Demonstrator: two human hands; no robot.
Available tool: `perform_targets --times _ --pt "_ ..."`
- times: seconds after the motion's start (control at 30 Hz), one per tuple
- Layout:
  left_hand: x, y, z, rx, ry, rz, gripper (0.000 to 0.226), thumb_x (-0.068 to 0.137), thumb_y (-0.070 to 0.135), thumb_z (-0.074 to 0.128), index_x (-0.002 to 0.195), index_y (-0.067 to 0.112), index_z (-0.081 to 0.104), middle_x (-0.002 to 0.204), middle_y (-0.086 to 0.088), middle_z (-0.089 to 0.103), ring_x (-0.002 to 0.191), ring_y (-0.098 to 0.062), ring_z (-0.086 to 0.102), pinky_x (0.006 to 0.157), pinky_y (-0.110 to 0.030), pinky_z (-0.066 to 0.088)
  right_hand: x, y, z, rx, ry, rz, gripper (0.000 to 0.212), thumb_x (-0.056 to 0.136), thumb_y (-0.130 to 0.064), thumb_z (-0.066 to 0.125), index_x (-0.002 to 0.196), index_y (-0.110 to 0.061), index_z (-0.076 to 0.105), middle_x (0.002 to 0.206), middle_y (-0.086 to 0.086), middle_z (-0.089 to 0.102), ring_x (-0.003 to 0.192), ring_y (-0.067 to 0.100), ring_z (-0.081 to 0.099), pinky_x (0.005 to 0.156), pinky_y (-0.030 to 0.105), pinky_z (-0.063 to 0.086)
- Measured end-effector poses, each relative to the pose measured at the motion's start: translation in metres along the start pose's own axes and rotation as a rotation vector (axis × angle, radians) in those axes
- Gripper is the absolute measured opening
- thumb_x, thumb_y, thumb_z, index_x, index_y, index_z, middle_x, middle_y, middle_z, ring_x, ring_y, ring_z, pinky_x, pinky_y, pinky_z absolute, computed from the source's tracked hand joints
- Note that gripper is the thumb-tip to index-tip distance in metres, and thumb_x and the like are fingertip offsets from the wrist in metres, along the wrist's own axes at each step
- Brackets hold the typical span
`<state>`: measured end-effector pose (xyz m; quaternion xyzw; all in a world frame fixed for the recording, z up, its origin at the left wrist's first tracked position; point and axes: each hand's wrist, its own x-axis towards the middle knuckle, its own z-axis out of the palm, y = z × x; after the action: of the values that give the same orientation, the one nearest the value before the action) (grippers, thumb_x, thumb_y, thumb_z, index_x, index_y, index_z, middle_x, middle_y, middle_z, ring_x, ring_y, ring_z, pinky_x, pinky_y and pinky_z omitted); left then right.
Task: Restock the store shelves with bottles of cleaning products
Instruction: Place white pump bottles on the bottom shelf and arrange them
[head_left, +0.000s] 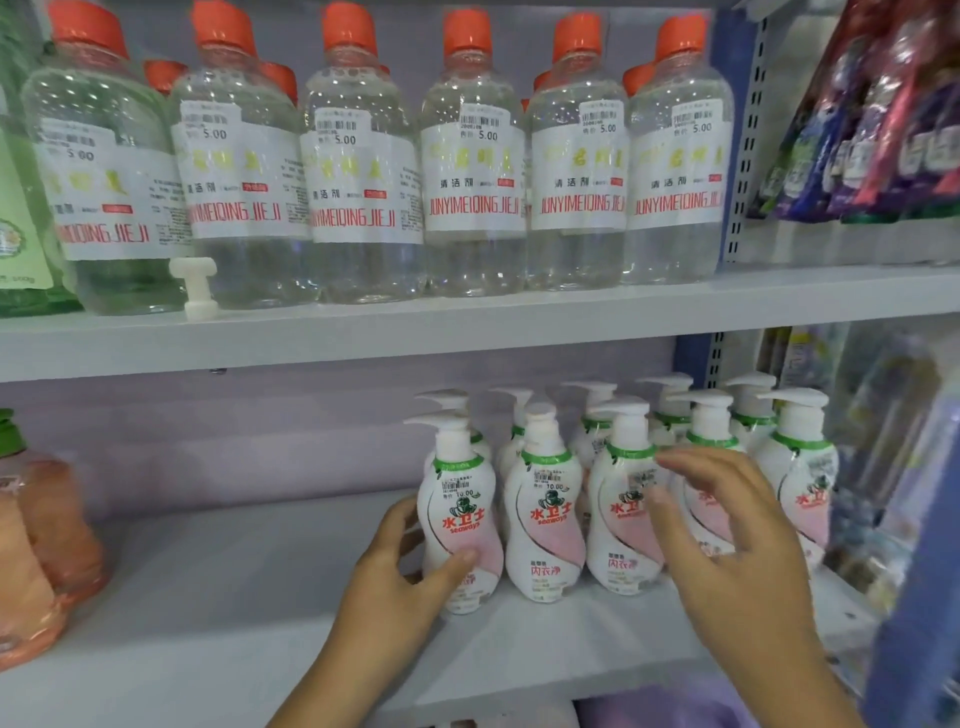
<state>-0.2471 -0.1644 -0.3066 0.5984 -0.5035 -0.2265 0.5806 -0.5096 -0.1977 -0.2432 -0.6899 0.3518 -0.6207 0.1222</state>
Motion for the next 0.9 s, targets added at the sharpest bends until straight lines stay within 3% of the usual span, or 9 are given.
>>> perform_targets --times 0.07,0.17,0.3,0.37,0.43,0.6,0.7,0.83,0.9 --pt "0.000 0.000 0.005 0.016 0.019 0.011 0.049 0.078 0.018 0.085 0.112 0.043 0.060 0.104 0.029 0.072 0.104 0.012 0.063 0.070 -0.002 0.049 -0.016 0.040 -0.018 -0.076 0.162 0.222 0.022 0.090 -0.026 0.073 0.109 -0.033 0.064 0.116 -0.011 0.056 0.111 0.018 0.059 0.098 0.026 0.045" --pt "0.000 -0.002 0.007 0.008 0.018 0.017 0.046 0.082 0.016 0.081 0.106 0.048 0.058 0.097 0.036 0.071 0.097 0.019 0.061 0.068 -0.001 0.047 -0.010 0.077 -0.047 -0.221 0.226 0.437 0.044 0.090 -0.031 0.072 0.130 -0.024 0.056 0.131 0.001 0.047 0.123 0.026 0.053 0.107 0.043 0.043" --pt "-0.003 -0.003 0.008 -0.044 0.020 -0.044 0.038 0.085 0.027 0.078 0.113 0.044 0.061 0.112 0.018 0.072 0.105 -0.001 0.066 0.083 -0.027 0.053 0.005 0.102 -0.066 -0.095 0.107 0.533 0.062 0.093 -0.023 0.069 0.148 -0.027 0.041 0.135 -0.009 0.046 0.124 0.011 0.050 0.103 0.032 0.042" --pt "-0.007 0.000 0.010 -0.049 0.030 -0.052 0.036 0.087 0.027 0.076 0.115 0.042 0.060 0.113 0.020 0.072 0.104 0.002 0.066 0.077 -0.024 0.053 0.008 0.112 -0.071 0.023 0.006 0.578 0.051 0.094 -0.023 0.068 0.139 -0.030 0.046 0.124 -0.019 0.056 0.114 0.004 0.057 0.099 0.030 0.045" --pt "-0.010 0.005 0.011 -0.072 0.043 -0.066 0.033 0.090 0.024 0.073 0.118 0.038 0.062 0.112 0.020 0.073 0.105 0.001 0.067 0.076 -0.023 0.052 0.010 0.123 -0.076 0.036 -0.084 0.602 0.044 0.094 -0.024 0.068 0.135 -0.027 0.051 0.120 -0.016 0.062 0.112 0.009 0.060 0.094 0.029 0.045" --pt "-0.021 0.014 0.016 0.001 0.055 -0.095 0.036 0.093 0.034 0.071 0.128 0.037 0.061 0.126 0.014 0.070 0.116 -0.014 0.067 0.095 -0.044 0.055 0.011 0.129 -0.078 0.058 -0.118 0.587 0.044 0.093 -0.026 0.069 0.133 -0.025 0.051 0.120 -0.010 0.061 0.110 0.011 0.057 0.091 0.027 0.040" --pt "-0.026 0.019 0.022 0.046 0.111 -0.083 0.038 0.092 0.032 0.069 0.129 0.035 0.059 0.126 0.014 0.069 0.114 -0.012 0.067 0.089 -0.042 0.057 0.011 0.137 -0.078 0.083 -0.117 0.555 0.045 0.092 -0.026 0.070 0.133 -0.024 0.051 0.122 -0.007 0.062 0.110 0.013 0.058 0.091 0.027 0.040" --pt "-0.030 0.021 0.025 0.146 0.117 -0.113 0.055 0.082 0.058 0.072 0.129 0.034 0.058 0.124 0.015 0.070 0.116 -0.011 0.066 0.098 -0.046 0.055 0.011 0.147 -0.076 0.061 -0.126 0.512 0.050 0.092 -0.032 0.070 0.136 -0.025 0.049 0.130 -0.003 0.060 0.116 0.017 0.056 0.093 0.029 0.041" --pt "-0.032 0.021 0.030 0.208 0.136 -0.128 0.058 0.080 0.061 0.073 0.128 0.030 0.060 0.120 0.014 0.072 0.110 -0.010 0.068 0.099 -0.044 0.054 0.011 0.150 -0.075 0.038 -0.141 0.496 0.054 0.092 -0.036 0.069 0.139 -0.025 0.046 0.133 -0.002 0.058 0.119 0.018 0.056 0.098 0.032 0.044"
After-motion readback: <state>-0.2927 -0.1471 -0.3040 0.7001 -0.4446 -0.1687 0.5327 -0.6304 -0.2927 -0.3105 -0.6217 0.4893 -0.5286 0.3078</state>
